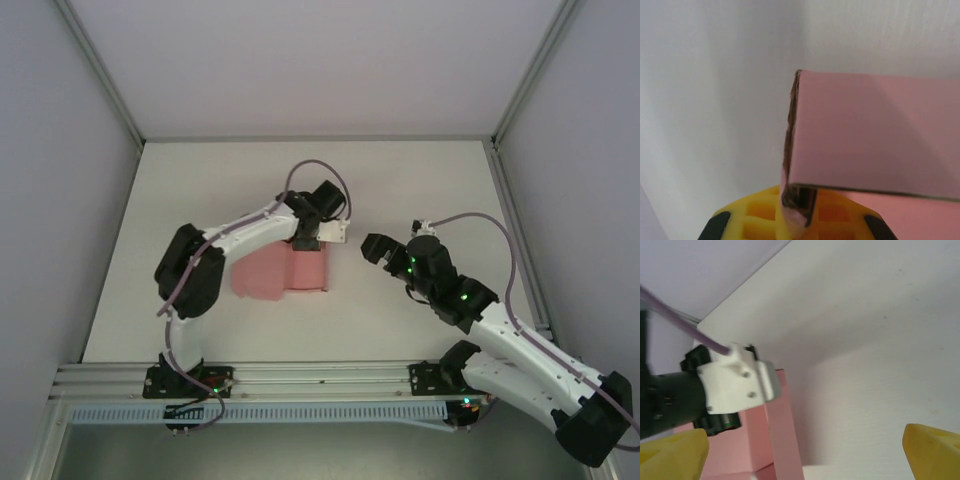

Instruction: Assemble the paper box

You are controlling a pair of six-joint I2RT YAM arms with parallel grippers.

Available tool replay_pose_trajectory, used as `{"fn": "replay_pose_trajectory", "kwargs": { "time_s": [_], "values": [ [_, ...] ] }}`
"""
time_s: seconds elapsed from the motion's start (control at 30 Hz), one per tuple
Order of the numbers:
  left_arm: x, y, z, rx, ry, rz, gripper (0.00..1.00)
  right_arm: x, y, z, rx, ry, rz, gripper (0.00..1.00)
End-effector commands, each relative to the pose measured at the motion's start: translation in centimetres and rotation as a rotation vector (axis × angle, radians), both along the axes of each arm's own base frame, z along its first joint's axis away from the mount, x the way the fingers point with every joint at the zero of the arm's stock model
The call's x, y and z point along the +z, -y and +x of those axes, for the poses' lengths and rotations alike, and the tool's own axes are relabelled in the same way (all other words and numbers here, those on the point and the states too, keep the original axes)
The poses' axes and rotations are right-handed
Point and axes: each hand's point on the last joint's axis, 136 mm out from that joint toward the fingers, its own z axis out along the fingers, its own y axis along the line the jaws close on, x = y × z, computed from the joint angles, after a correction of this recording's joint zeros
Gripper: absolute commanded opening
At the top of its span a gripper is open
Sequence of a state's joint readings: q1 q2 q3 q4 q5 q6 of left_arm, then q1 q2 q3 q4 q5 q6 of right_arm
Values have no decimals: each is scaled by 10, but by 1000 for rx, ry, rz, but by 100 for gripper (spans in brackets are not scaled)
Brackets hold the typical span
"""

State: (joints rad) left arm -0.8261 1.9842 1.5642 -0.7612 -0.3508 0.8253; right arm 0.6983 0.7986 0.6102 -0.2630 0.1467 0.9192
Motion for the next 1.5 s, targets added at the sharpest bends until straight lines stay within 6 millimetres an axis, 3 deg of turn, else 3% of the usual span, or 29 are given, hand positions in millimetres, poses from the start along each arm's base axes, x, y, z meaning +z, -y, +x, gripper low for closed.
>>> {"fn": "replay_pose_trajectory", "kwargs": {
  "time_s": [0.0,0.07,0.2,0.23,0.4,0.5,0.53,0.57,0.7,0.83,0.9,0.97,1.1,1.17,1.33,1.47],
  "values": [
    [-3,-5,15,-50,82,174,0,-19,17,-3,-66,-57,-56,100],
    [-8,9,13,-70,88,175,8,-24,19,-3,-76,-71,-72,100],
    [-13,21,5,-107,88,179,47,-32,22,-4,-84,-92,-96,100],
    [-11,22,6,-103,94,170,53,-33,23,-4,-86,-95,-101,100],
    [11,31,-3,-78,75,38,56,-34,28,-1,-83,-76,-153,100],
    [31,36,-15,-78,68,-83,68,-28,26,2,-45,-58,-206,100],
    [43,38,-18,-70,81,-136,77,-26,24,4,-30,-53,-220,99],
    [53,38,-21,-60,89,-186,99,-23,20,4,-10,-46,-225,99],
    [108,32,-23,40,190,-467,100,-20,7,13,51,-11,-247,100],
    [169,0,-24,277,249,-922,100,-22,-16,26,153,-12,-302,100],
    [192,-36,-21,482,291,-1138,100,-24,-35,32,256,0,-333,100],
    [203,-84,-19,763,307,-1356,100,-26,-57,41,354,6,-356,100],
    [188,-160,-38,1137,369,-1477,100,-44,-98,57,547,-15,-418,92],
    [175,-185,-51,1227,426,-1452,100,-61,-118,63,636,-38,-462,85],
    [157,-211,-73,1304,464,-1438,100,-98,-160,74,794,-71,-563,69],
    [155,-216,-79,1304,476,-1451,100,-116,-169,91,802,-106,-612,63]
  ]
}}
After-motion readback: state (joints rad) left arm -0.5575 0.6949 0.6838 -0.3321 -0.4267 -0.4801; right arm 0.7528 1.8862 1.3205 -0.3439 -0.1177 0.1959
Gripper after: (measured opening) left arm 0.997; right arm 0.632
